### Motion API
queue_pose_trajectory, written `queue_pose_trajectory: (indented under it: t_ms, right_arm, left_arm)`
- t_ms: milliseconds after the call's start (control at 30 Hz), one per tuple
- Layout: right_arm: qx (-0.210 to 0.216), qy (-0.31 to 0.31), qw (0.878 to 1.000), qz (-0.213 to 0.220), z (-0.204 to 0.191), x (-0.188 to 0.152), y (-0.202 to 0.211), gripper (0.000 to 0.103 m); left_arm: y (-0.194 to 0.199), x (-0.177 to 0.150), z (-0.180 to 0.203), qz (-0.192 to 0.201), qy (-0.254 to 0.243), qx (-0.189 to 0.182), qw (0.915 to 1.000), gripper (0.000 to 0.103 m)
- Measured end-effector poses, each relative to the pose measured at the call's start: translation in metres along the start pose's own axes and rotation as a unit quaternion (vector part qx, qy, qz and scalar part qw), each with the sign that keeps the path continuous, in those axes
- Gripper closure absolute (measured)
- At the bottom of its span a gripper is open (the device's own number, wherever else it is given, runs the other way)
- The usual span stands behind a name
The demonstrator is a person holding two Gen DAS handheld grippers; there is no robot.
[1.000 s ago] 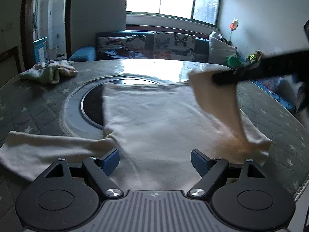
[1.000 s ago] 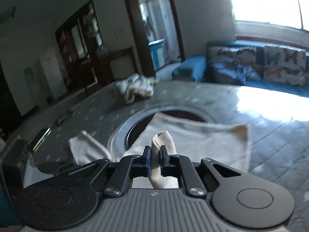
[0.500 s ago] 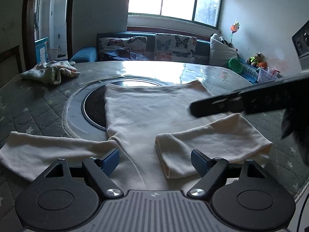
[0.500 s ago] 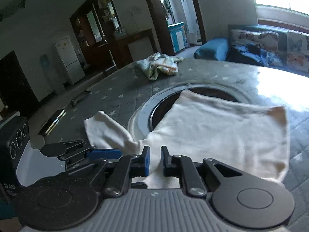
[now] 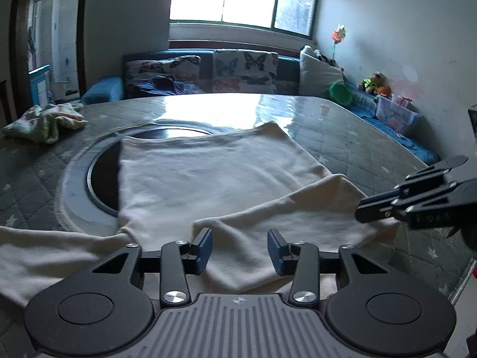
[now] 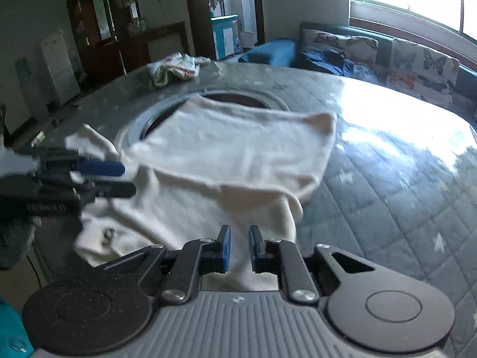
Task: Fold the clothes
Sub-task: 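Lift the sleeve with the right tool and fold it across the body, then open the right tool to release the folded sleeve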
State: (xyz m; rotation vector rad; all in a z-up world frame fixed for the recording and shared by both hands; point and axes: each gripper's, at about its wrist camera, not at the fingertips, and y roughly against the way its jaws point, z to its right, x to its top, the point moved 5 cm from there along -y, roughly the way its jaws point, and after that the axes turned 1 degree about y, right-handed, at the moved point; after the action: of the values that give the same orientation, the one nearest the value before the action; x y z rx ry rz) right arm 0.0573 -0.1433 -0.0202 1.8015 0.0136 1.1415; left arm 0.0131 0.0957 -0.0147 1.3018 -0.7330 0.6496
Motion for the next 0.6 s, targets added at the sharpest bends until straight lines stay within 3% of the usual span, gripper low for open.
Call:
queue_pose_trajectory:
  t_ms: [200,433,600]
  right_arm:
    - [-0.001,-0.01,1.0,-0.002,0.01,-0.01,-0.001,0.09]
    - [-0.002,-0.014,0.999,0.044,0.014,0.019,-0.001,0.09]
    - [-0.017,-0.017,0.999,0.025,0.02,0.019,-0.03,0.091]
  left_arm:
    - [-0.016,-0.001,0.004,-0.021,-0.019,-0.008,0.9996,0.06]
    - [-0.025,-0.001,-0.001,-0.029,-0.012,0.004,0.9995,0.06]
    - [-0.022,0.0,-0.008,-0.029,-0.006,0.015,0.9995,0.06]
